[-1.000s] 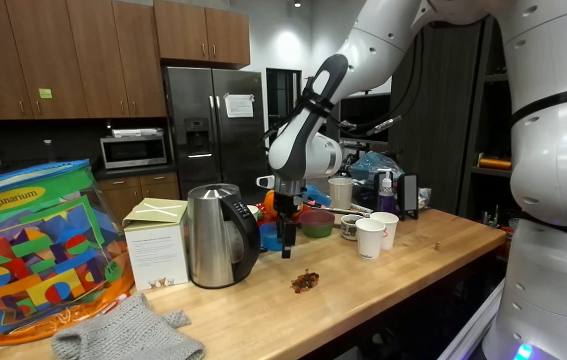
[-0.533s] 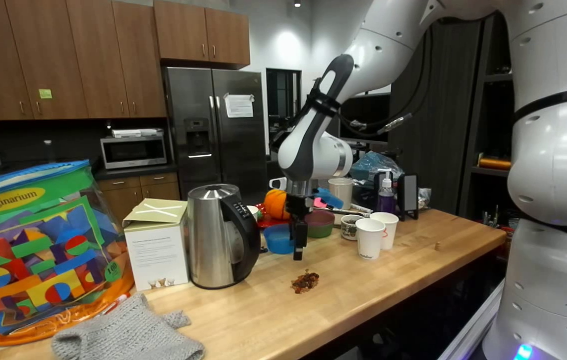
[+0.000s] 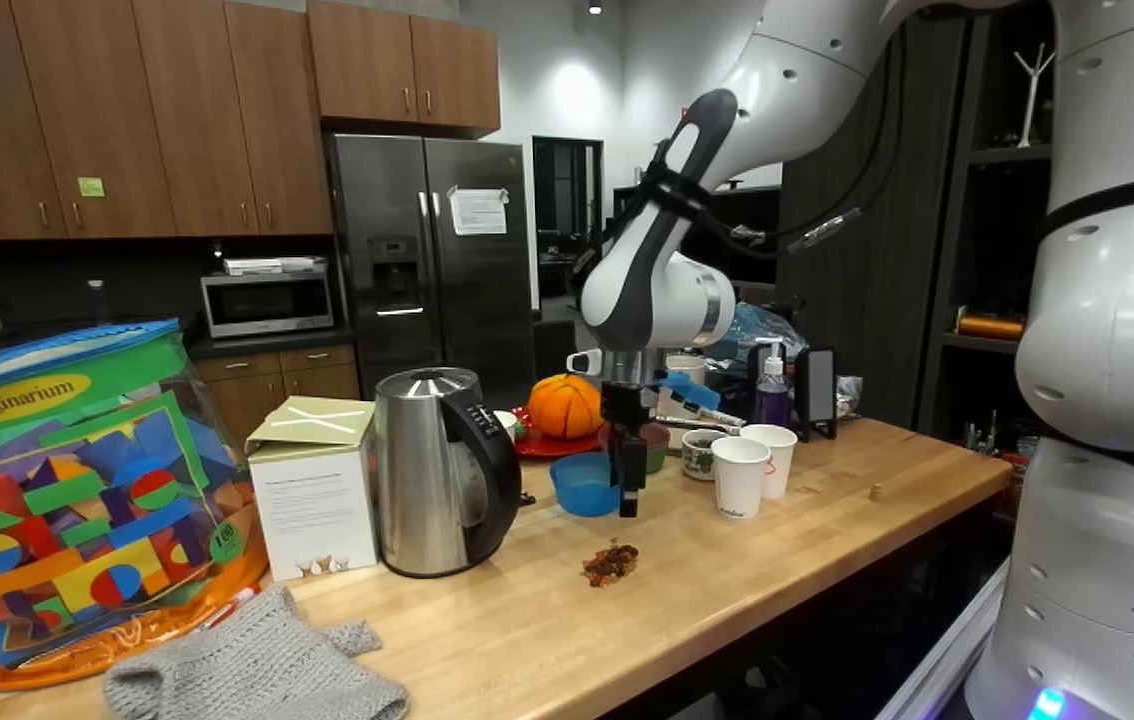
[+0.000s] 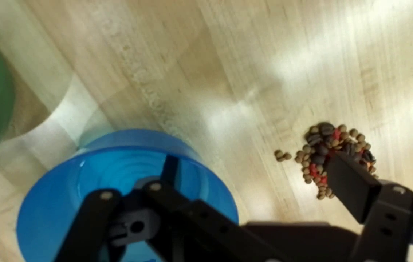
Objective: Move the blue bowl forward
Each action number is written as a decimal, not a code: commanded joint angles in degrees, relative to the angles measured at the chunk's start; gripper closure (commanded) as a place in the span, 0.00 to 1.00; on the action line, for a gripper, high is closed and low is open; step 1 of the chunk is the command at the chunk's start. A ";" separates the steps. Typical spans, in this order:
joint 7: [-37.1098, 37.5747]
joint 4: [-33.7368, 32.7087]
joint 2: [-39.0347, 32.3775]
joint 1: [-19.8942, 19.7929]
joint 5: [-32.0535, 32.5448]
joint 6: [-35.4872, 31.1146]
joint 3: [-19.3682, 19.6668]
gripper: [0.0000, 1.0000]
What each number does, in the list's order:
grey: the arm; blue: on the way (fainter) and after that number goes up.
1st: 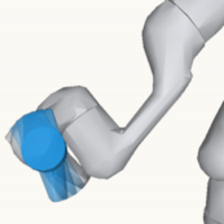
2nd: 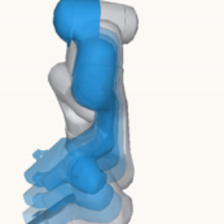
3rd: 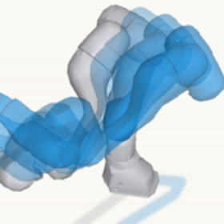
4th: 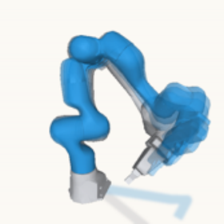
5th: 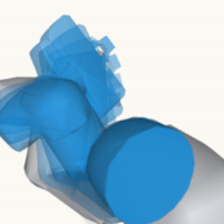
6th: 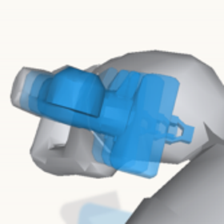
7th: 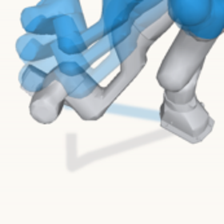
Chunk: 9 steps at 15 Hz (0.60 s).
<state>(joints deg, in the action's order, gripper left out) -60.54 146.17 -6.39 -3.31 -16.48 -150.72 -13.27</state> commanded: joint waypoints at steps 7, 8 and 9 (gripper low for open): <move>-2.93 6.93 5.12 2.10 -4.08 1.56 3.77 0.00; -2.55 7.51 5.50 2.26 -3.58 1.83 4.18 0.00; -2.48 8.01 5.85 2.36 -3.43 2.23 4.53 0.00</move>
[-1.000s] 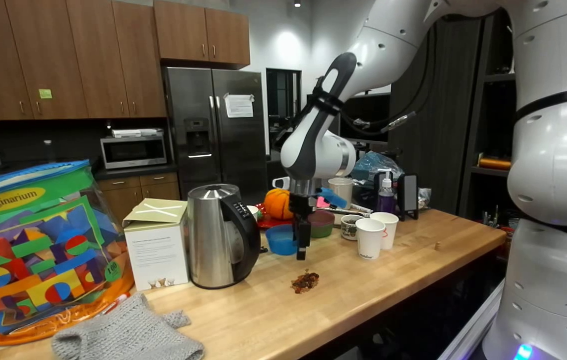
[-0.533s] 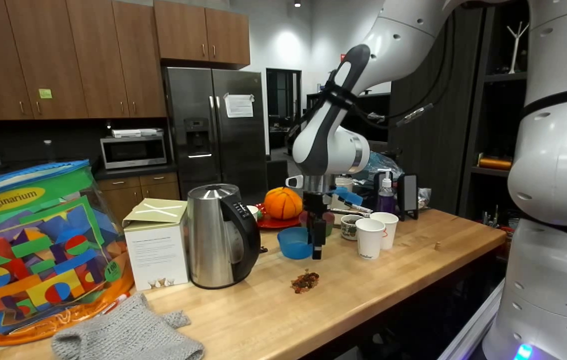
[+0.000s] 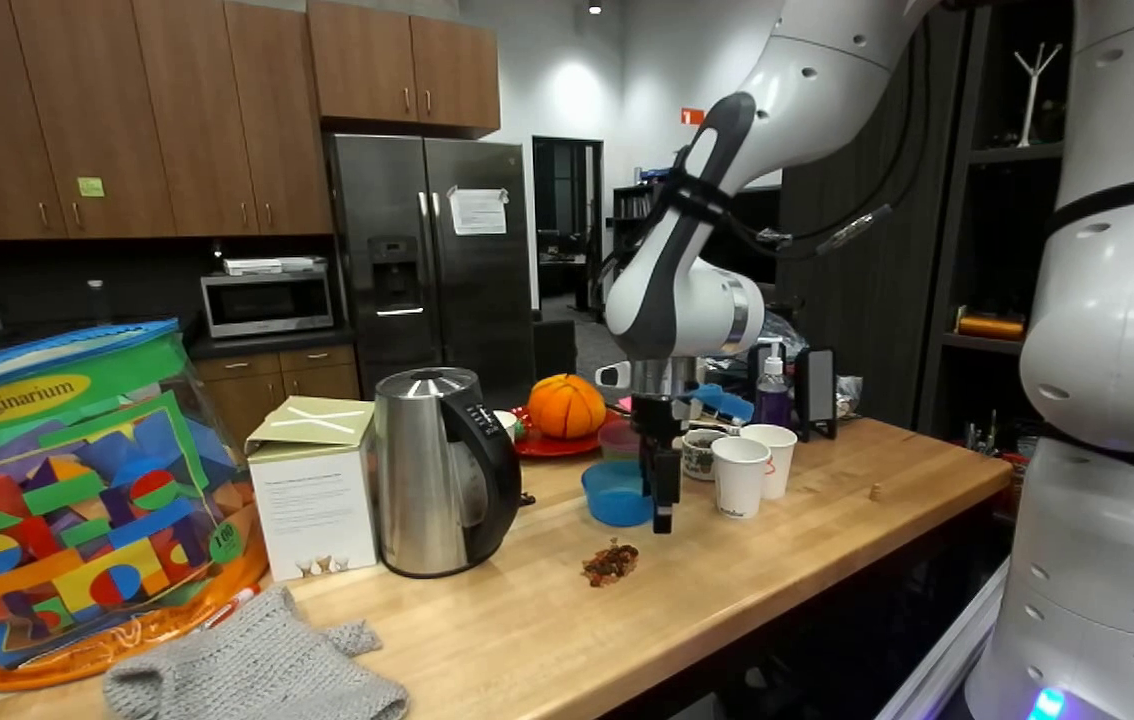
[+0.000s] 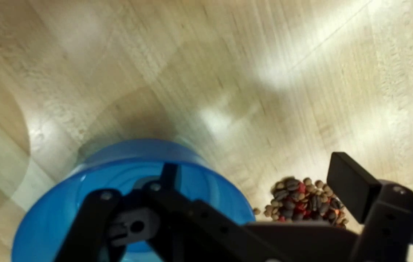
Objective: Move the blue bowl forward
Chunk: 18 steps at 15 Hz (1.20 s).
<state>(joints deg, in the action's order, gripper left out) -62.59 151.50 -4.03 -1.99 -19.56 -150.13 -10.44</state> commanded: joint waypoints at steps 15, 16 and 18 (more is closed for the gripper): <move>9.89 8.29 7.86 3.15 13.25 -0.98 5.82 0.00; 12.16 8.09 8.21 3.10 15.94 -1.80 5.98 0.00; 16.64 7.71 9.11 3.05 20.71 -3.06 6.23 0.00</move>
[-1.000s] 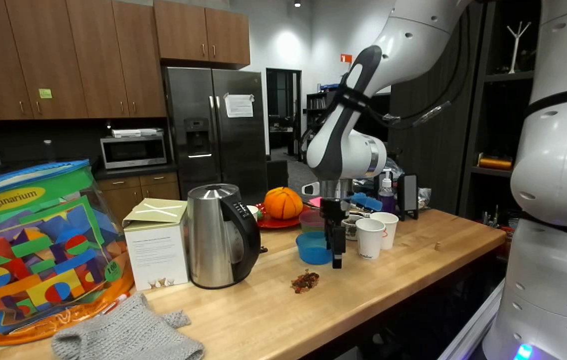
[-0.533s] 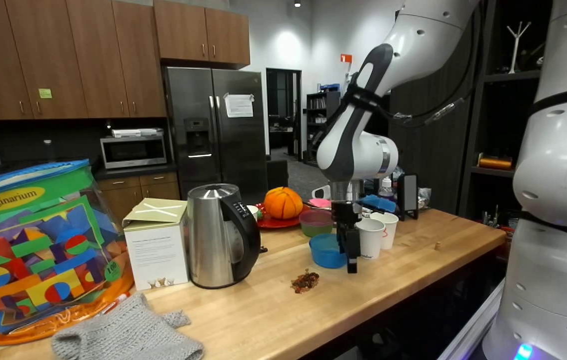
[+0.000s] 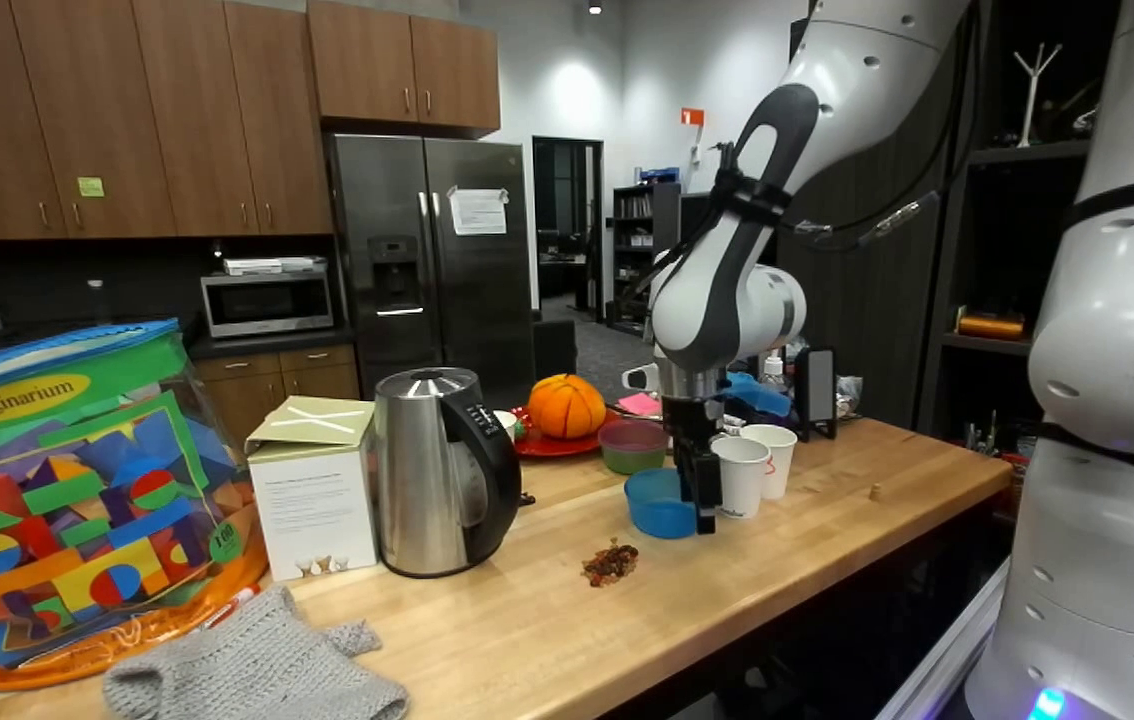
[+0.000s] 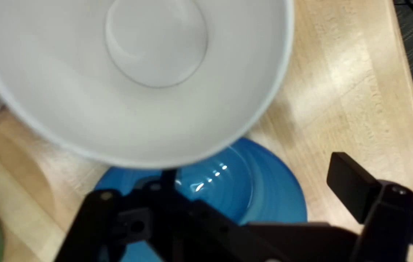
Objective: Move the blue bowl forward
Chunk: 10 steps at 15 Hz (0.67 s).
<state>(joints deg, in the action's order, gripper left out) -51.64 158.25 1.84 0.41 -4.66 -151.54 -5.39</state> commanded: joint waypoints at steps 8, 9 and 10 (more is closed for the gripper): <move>16.03 -2.81 8.63 1.70 15.66 -2.61 1.09 0.00; 17.33 -3.52 9.71 1.71 16.67 -2.16 1.15 0.00; 18.43 -4.42 10.80 1.76 17.37 -1.56 1.24 0.00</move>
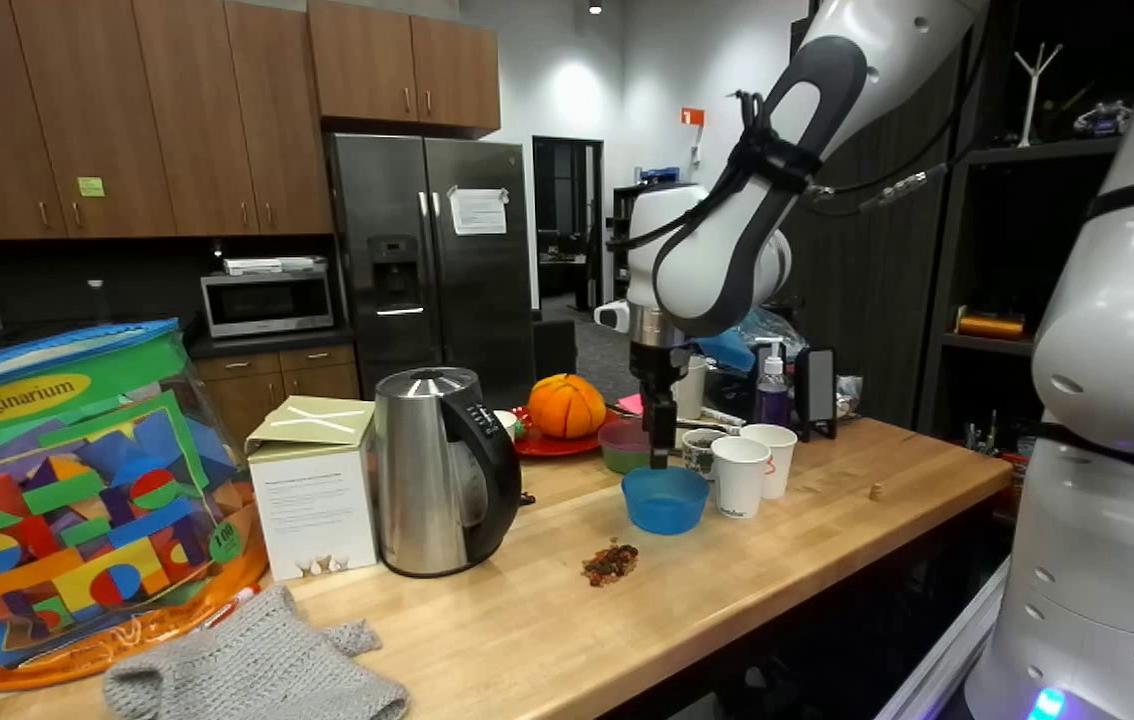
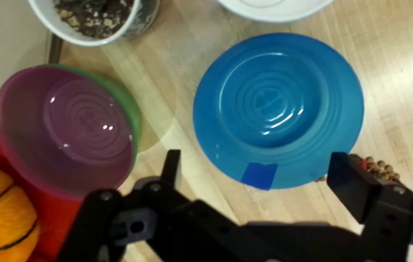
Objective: Move the blue bowl forward
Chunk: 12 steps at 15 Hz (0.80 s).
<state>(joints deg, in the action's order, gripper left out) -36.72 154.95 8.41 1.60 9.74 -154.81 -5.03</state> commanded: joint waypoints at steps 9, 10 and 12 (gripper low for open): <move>8.42 -10.52 11.79 1.63 5.57 20.45 0.93 0.00; 8.42 -11.77 12.40 1.84 5.88 22.63 0.81 0.00; 7.71 -14.26 12.99 2.59 5.94 25.52 0.89 0.00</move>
<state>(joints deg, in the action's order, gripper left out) -29.69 143.68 19.65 2.77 14.00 -134.18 -4.79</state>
